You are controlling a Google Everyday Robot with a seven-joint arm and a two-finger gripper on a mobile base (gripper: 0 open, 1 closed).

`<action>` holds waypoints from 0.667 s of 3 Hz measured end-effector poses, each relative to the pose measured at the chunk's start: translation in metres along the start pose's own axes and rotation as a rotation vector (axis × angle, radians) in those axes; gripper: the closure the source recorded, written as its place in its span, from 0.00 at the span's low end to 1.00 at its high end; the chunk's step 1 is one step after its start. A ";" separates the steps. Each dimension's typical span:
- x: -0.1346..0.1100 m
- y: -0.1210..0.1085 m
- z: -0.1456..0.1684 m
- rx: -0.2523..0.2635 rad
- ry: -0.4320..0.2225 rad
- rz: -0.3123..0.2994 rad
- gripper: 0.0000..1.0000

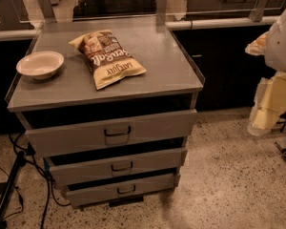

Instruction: Open middle drawer

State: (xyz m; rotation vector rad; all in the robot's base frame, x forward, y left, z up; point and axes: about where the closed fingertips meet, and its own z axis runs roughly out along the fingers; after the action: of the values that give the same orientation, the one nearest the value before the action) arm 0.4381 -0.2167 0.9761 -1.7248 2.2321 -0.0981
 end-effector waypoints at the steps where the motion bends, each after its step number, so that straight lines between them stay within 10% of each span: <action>1: 0.000 0.000 0.000 0.000 0.000 0.000 0.00; 2: 0.002 0.009 0.027 -0.003 0.002 0.000 0.00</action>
Offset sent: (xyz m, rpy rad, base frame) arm -0.0026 0.0129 -0.0919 -0.0046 0.0307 -0.0014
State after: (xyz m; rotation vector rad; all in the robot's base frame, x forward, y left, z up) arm 0.4371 -0.2121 0.9484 -1.7269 2.2356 -0.0965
